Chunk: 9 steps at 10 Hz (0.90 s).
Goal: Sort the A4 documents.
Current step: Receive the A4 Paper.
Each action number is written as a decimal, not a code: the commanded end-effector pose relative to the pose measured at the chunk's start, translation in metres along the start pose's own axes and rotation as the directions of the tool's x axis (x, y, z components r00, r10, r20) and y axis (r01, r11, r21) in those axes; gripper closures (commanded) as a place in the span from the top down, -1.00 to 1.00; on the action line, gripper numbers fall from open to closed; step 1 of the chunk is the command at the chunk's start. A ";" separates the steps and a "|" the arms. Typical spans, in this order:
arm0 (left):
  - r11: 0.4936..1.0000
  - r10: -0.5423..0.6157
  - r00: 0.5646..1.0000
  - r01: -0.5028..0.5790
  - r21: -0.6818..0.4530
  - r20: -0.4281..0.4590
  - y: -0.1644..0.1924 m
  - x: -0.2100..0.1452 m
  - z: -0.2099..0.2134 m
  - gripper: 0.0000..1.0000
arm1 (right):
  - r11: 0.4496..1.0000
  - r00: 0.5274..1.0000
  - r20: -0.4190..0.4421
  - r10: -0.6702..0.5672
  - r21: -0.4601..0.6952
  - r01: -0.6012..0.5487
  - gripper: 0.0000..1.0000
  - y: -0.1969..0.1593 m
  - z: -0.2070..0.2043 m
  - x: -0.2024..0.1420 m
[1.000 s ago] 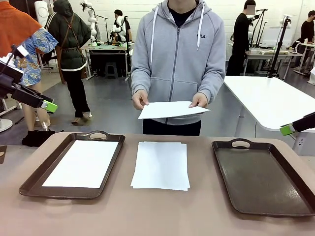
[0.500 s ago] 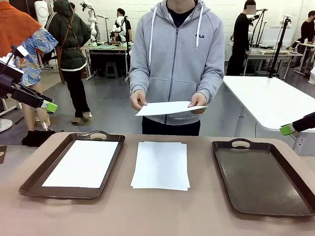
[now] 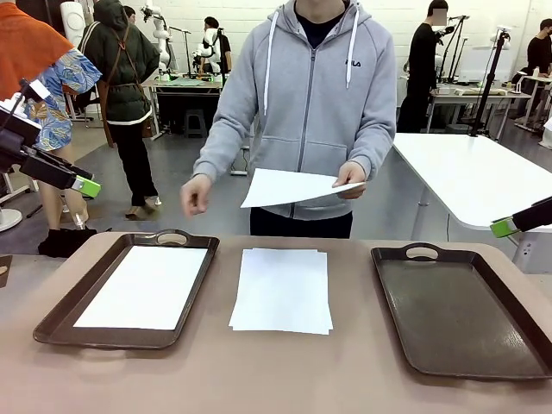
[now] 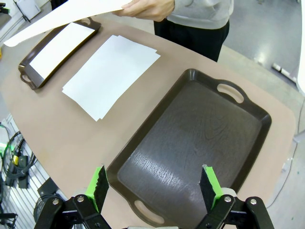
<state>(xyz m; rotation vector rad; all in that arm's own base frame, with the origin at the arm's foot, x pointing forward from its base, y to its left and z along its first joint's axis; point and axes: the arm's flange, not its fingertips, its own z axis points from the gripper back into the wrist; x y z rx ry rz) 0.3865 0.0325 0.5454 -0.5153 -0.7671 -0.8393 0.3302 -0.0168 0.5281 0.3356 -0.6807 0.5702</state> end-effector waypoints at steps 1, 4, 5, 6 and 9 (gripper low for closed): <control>1.000 -0.011 1.000 0.011 -0.007 0.011 0.000 -0.001 0.001 1.00 | 1.000 1.000 0.003 0.001 0.013 -0.001 1.00 0.000 -0.001 0.000; 1.000 -0.011 1.000 0.011 -0.007 0.011 0.000 -0.001 0.001 1.00 | 1.000 1.000 0.003 0.001 0.013 -0.001 1.00 0.000 -0.001 0.000; 1.000 -0.011 1.000 0.011 -0.007 0.011 0.000 -0.001 0.001 1.00 | 1.000 1.000 0.003 0.001 0.013 -0.001 1.00 0.000 -0.001 0.000; 1.000 -0.011 1.000 0.011 -0.007 0.011 0.000 -0.001 0.001 1.00 | 1.000 1.000 0.003 0.001 0.013 -0.001 1.00 0.000 -0.001 0.000; 1.000 -0.011 1.000 0.011 -0.007 0.011 0.000 -0.001 0.001 1.00 | 1.000 1.000 0.003 0.001 0.013 -0.001 1.00 0.000 -0.001 0.000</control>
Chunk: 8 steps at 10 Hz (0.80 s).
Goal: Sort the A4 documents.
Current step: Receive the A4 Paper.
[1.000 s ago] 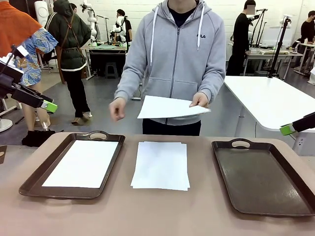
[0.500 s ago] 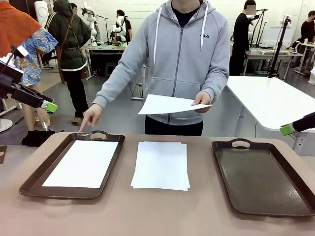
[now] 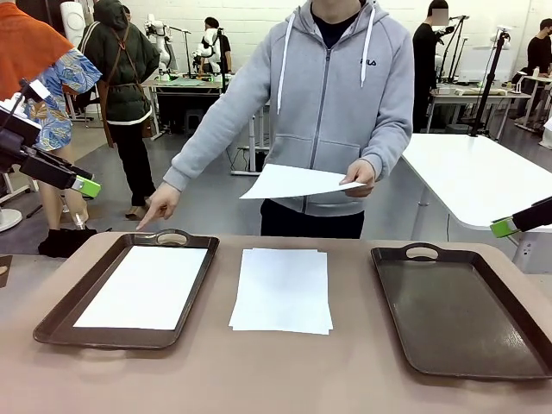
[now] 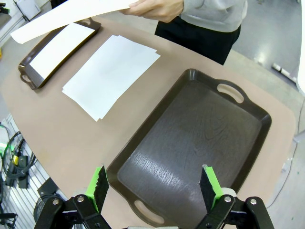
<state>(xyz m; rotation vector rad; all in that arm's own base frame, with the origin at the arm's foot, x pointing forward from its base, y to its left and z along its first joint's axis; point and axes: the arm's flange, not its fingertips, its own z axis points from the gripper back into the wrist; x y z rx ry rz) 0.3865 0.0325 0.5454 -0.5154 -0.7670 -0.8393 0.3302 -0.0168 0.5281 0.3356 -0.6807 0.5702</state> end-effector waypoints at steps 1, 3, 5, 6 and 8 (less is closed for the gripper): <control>1.000 -0.011 1.000 0.011 -0.007 0.011 0.000 -0.001 0.001 1.00 | 1.000 1.000 0.003 0.001 0.013 -0.001 1.00 0.000 -0.001 0.000; 1.000 -0.011 1.000 0.011 -0.007 0.011 0.000 -0.001 0.001 1.00 | 1.000 1.000 0.003 0.001 0.013 -0.001 1.00 0.000 -0.001 0.000; 1.000 -0.011 1.000 0.011 -0.007 0.011 0.000 -0.001 0.001 1.00 | 1.000 1.000 0.003 0.001 0.013 -0.001 1.00 0.000 -0.001 0.000; 1.000 -0.011 1.000 0.011 -0.007 0.011 0.000 -0.001 0.001 1.00 | 1.000 1.000 0.003 0.001 0.013 -0.001 1.00 0.000 -0.001 0.000; 1.000 -0.011 1.000 0.011 -0.007 0.011 0.000 -0.001 0.001 1.00 | 1.000 1.000 0.003 0.001 0.013 -0.001 1.00 0.000 -0.001 0.000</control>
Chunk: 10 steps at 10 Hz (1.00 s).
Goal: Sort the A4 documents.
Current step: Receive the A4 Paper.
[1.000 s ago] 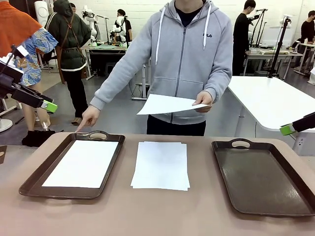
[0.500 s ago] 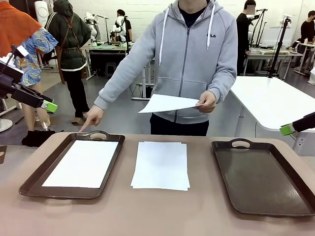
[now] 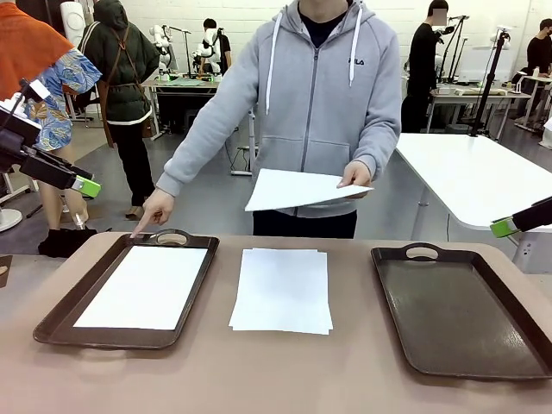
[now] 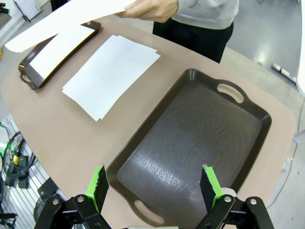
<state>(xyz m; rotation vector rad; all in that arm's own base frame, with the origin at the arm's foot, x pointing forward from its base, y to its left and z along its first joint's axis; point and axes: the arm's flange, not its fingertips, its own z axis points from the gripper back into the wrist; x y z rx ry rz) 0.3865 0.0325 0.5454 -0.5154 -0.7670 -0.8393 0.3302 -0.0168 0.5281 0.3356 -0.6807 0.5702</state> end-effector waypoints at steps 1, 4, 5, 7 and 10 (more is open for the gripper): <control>1.000 -0.011 1.000 0.011 -0.007 0.011 0.000 -0.001 0.001 1.00 | 1.000 1.000 0.003 0.001 0.013 -0.001 1.00 0.000 -0.001 0.000; 1.000 -0.011 1.000 0.011 -0.007 0.011 0.000 -0.001 0.001 1.00 | 1.000 1.000 0.003 0.001 0.013 -0.001 1.00 0.000 -0.001 0.000; 1.000 -0.011 1.000 0.011 -0.007 0.011 0.000 -0.001 0.001 1.00 | 1.000 1.000 0.003 0.001 0.013 -0.001 1.00 0.000 -0.001 0.000; 1.000 -0.011 1.000 0.011 -0.007 0.011 0.000 -0.001 0.001 1.00 | 1.000 1.000 0.003 0.001 0.013 -0.001 1.00 0.000 -0.001 0.000; 0.965 0.243 0.967 -0.249 -0.088 -0.069 0.015 0.012 -0.036 1.00 | 1.000 1.000 0.003 0.001 0.013 -0.001 1.00 0.000 -0.001 0.000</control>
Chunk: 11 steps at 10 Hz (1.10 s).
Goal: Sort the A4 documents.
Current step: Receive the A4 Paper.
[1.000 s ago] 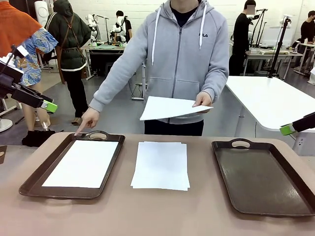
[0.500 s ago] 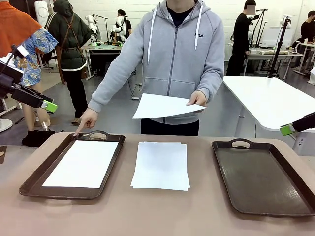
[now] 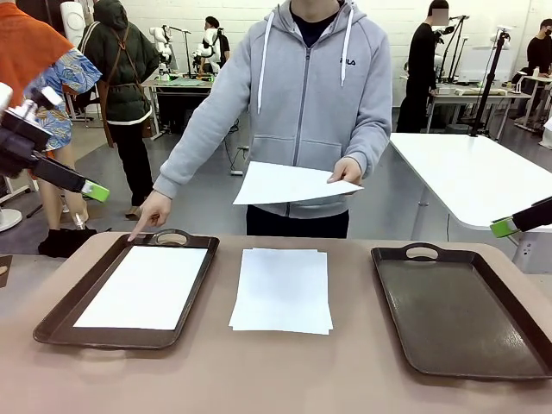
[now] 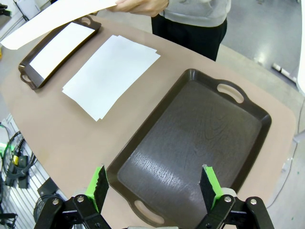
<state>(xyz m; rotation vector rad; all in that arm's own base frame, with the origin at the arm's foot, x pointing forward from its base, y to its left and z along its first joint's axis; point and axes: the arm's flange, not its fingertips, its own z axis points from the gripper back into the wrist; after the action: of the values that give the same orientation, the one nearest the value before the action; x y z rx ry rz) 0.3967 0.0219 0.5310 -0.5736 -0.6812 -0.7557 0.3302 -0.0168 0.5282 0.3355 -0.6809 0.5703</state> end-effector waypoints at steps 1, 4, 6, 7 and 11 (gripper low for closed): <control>0.974 0.206 0.978 -0.209 -0.092 -0.044 0.011 0.026 -0.025 1.00 | 1.000 1.000 0.003 0.000 0.013 0.000 1.00 0.000 -0.002 0.000; 0.902 0.391 0.917 -0.398 -0.165 -0.074 0.016 0.055 -0.058 1.00 | 1.000 1.000 0.003 0.000 0.013 0.000 1.00 0.000 -0.002 0.000; 0.798 0.519 0.849 -0.524 -0.298 -0.102 0.031 0.068 -0.099 1.00 | 1.000 1.000 0.003 0.000 0.013 0.000 1.00 0.000 -0.002 0.000; 0.757 0.557 0.822 -0.560 -0.337 -0.117 0.040 0.073 -0.115 1.00 | 1.000 1.000 0.003 0.000 0.013 0.000 1.00 0.000 -0.002 0.000; 0.562 0.694 0.709 -0.643 -0.521 -0.127 0.061 0.069 -0.159 1.00 | 1.000 1.000 0.003 0.000 0.013 0.000 1.00 0.000 -0.002 0.000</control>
<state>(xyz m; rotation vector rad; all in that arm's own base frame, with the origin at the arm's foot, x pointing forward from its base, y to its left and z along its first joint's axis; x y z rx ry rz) 0.5293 -0.0770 0.4607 -1.2423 -0.2731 -0.2040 0.3302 -0.0166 0.5283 0.3351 -0.6808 0.5706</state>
